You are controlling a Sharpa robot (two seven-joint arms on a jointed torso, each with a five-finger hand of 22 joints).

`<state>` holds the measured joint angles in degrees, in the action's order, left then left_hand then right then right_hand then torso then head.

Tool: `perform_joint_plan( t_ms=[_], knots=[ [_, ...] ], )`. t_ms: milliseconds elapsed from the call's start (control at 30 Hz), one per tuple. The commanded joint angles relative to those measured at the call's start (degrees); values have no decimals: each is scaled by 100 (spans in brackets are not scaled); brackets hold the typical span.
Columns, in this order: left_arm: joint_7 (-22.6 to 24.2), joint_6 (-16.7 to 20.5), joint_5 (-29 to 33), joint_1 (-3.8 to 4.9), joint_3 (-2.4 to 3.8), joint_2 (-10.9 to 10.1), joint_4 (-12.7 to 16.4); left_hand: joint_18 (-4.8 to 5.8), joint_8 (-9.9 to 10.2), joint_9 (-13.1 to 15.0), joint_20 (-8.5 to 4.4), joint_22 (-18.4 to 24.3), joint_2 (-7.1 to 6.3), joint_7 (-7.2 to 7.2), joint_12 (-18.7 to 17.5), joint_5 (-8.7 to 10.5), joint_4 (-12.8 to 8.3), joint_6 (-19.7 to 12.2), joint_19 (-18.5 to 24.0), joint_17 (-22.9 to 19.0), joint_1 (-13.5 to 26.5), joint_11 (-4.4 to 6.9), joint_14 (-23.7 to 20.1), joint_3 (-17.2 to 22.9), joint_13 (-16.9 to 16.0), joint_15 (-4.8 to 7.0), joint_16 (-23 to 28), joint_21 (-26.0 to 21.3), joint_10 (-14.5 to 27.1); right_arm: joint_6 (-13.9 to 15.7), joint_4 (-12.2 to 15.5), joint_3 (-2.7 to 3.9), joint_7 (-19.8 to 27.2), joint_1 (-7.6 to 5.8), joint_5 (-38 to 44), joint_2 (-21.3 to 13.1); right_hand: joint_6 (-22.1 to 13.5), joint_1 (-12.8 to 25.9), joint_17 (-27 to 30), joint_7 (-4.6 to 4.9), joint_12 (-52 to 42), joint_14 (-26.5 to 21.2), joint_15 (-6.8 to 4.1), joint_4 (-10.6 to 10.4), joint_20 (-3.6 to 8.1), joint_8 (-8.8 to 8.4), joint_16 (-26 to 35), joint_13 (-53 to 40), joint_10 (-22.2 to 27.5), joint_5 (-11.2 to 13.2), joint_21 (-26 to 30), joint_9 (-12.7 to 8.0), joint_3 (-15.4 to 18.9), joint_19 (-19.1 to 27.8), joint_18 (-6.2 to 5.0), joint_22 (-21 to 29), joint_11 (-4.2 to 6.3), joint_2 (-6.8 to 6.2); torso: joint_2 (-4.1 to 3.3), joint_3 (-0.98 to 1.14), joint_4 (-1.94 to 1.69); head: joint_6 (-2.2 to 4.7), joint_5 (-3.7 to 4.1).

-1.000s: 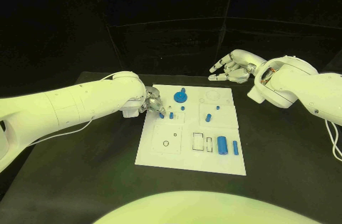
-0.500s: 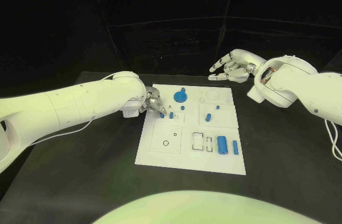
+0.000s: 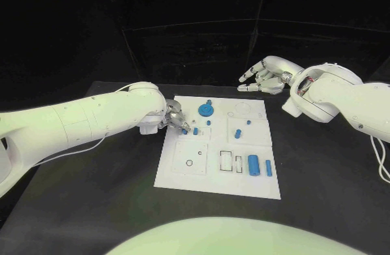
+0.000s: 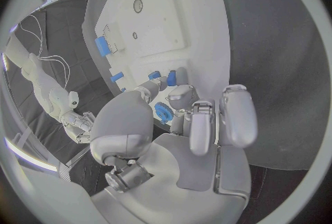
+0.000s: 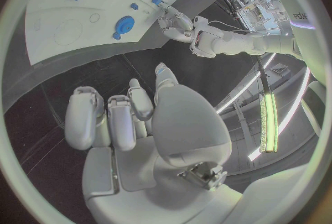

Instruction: Assemble the parts on the task board

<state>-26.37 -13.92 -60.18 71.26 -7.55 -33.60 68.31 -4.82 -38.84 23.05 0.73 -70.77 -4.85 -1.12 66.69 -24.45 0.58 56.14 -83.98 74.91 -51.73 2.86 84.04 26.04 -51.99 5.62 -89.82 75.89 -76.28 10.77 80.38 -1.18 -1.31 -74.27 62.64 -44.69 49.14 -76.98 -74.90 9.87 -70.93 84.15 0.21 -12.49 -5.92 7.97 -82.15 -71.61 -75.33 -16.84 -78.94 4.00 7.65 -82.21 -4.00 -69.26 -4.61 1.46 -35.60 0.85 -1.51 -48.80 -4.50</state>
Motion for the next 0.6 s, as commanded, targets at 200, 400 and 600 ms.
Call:
perform_joint_plan(
  t_ms=[200, 400, 600],
  knots=[
    [-71, 83, -39, 0, -5, -17, -28, 82, 58, -48, -38, -26, 6, -3, 27, 646, 166, 86, -77, 1509, 30, -8, 596, -450, -21, 28, -18, 29, -42, -15, -6, 3, 29, -12, 8, 2, -33, -43, -310, -11, -5, 317, -32, -13, 17, 20, 39, 5, 31, -34, 32, -3, 35, 37, -14, 5, -3, 3, 0, -2, -2, 0, 3],
    [-19, 174, -38, 0, -4, -22, 9, 85, 73, -71, -37, -50, 41, -6, 35, 870, 242, 103, -81, 1509, -16, -13, 596, -630, -38, 26, -18, 41, -47, -19, -14, 3, 31, -12, 8, 7, -33, -43, -310, -11, -5, 317, -32, -13, 17, 20, 39, 5, 31, -34, 32, -3, 35, 37, -14, 5, -3, 3, 0, 0, 2, 0, 0],
    [25, 248, -37, -1, -4, -29, 57, 86, 78, -80, -35, -60, 37, -8, 43, 911, 286, 111, -83, 1509, -19, -15, 596, -723, -52, 25, -18, 46, -52, -24, -21, 3, 32, -12, 8, 12, -33, -43, -310, -11, -5, 317, -32, -13, 17, 20, 39, 5, 31, -34, 32, -3, 35, 37, -14, 5, -3, 3, 1, -2, 3, -1, 3]
  ],
)
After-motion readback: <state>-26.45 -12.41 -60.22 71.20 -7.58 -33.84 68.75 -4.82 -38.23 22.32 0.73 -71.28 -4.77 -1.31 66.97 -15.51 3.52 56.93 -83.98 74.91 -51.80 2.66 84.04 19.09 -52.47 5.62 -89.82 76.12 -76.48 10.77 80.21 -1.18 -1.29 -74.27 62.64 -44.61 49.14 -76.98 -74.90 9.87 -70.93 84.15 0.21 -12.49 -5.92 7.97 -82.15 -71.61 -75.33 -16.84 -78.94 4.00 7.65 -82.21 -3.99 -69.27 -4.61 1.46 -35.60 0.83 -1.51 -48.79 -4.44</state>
